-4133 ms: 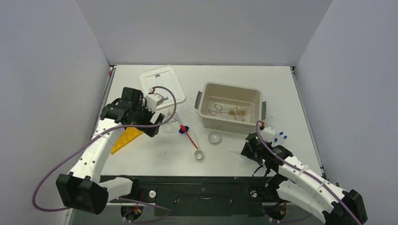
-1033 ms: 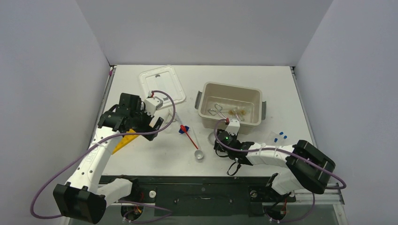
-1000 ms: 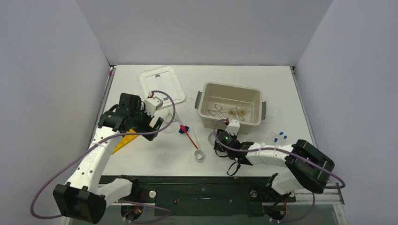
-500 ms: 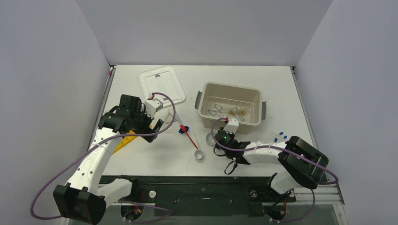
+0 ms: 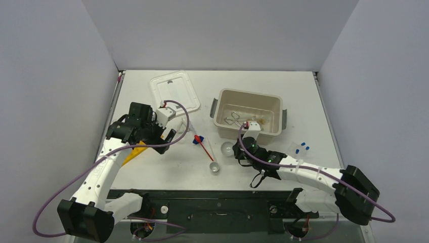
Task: Organize the chemistry lab equipment
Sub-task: Pick up the chemistry item at the center of the board, then place the chemistry item in the storage box.
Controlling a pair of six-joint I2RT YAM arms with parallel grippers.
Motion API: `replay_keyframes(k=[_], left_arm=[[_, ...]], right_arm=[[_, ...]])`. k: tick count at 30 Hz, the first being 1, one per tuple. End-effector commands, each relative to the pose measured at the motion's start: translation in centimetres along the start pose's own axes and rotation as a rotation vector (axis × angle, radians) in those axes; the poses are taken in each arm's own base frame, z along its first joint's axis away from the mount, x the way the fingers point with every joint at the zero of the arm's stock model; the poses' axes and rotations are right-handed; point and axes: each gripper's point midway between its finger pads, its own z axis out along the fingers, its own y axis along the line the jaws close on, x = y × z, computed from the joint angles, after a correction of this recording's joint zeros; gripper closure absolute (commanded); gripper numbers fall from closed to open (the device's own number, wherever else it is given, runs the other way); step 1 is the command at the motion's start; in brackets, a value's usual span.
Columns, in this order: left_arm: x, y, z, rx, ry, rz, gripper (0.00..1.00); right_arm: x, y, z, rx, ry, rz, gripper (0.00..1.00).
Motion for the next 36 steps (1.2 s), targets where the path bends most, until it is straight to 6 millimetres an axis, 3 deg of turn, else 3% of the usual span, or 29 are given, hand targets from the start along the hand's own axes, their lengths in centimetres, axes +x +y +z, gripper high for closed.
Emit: replay_keyframes(k=[1, 5, 7, 9, 11, 13, 17, 24, 31, 33, 36], left_arm=[[-0.6, 0.0, -0.7, -0.006, -0.031, 0.024, 0.04], [-0.8, 0.0, -0.7, -0.005, -0.036, 0.021, 0.03], [-1.0, 0.0, -0.7, -0.005, -0.039, 0.02, 0.03], [-1.0, 0.0, -0.7, -0.001, -0.042, 0.019, 0.03], [-1.0, 0.0, -0.6, 0.0, -0.041, 0.014, 0.03], [-1.0, -0.1, -0.7, 0.002, -0.031, 0.003, 0.03], [-0.7, -0.1, -0.5, 0.006, -0.001, -0.009, 0.03], [-0.8, 0.0, -0.6, 0.0, -0.026, 0.005, 0.04], [-0.7, 0.2, -0.6, -0.013, -0.015, -0.012, 0.03], [-0.7, 0.2, -0.7, -0.019, -0.023, -0.017, 0.03], [-0.6, 0.4, -0.7, -0.032, -0.027, -0.018, 0.03]], right_arm=[[-5.9, 3.0, -4.4, -0.101, -0.075, -0.052, 1.0], [-11.2, 2.9, -7.2, -0.113, -0.143, -0.037, 1.0], [-14.0, 1.7, -7.8, -0.09, -0.174, 0.003, 1.0], [-16.7, -1.0, -7.5, -0.009, -0.202, 0.041, 1.0], [-17.9, -3.1, -6.4, 0.071, -0.177, 0.052, 1.0], [-18.1, -5.2, -4.7, 0.153, -0.129, 0.069, 1.0], [-16.6, -8.9, -0.5, 0.278, -0.023, 0.106, 1.0], [-14.0, -11.2, 4.4, 0.387, 0.088, 0.087, 1.0], [-12.3, -12.6, 7.3, 0.465, 0.156, 0.069, 0.99], [-12.4, -12.4, 7.4, 0.475, 0.151, 0.061, 0.87], [-14.5, -11.3, 6.0, 0.479, 0.081, 0.038, 0.68]])
